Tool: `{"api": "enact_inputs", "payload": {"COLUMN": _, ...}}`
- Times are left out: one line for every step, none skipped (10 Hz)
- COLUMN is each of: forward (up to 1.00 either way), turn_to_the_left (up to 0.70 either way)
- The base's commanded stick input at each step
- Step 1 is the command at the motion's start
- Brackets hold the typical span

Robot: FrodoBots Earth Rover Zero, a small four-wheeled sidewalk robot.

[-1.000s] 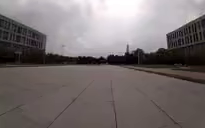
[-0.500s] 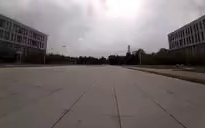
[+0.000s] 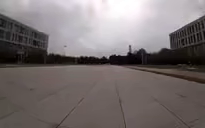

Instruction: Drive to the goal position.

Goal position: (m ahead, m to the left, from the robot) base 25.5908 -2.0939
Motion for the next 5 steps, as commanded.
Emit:
{"api": "enact_inputs", "payload": {"forward": 0.70, "turn_to_the_left": 0.00}}
{"api": "enact_inputs", "payload": {"forward": 0.70, "turn_to_the_left": 0.00}}
{"api": "enact_inputs", "payload": {"forward": 0.70, "turn_to_the_left": 0.00}}
{"api": "enact_inputs", "payload": {"forward": 0.70, "turn_to_the_left": 0.00}}
{"api": "enact_inputs", "payload": {"forward": 0.70, "turn_to_the_left": 0.00}}
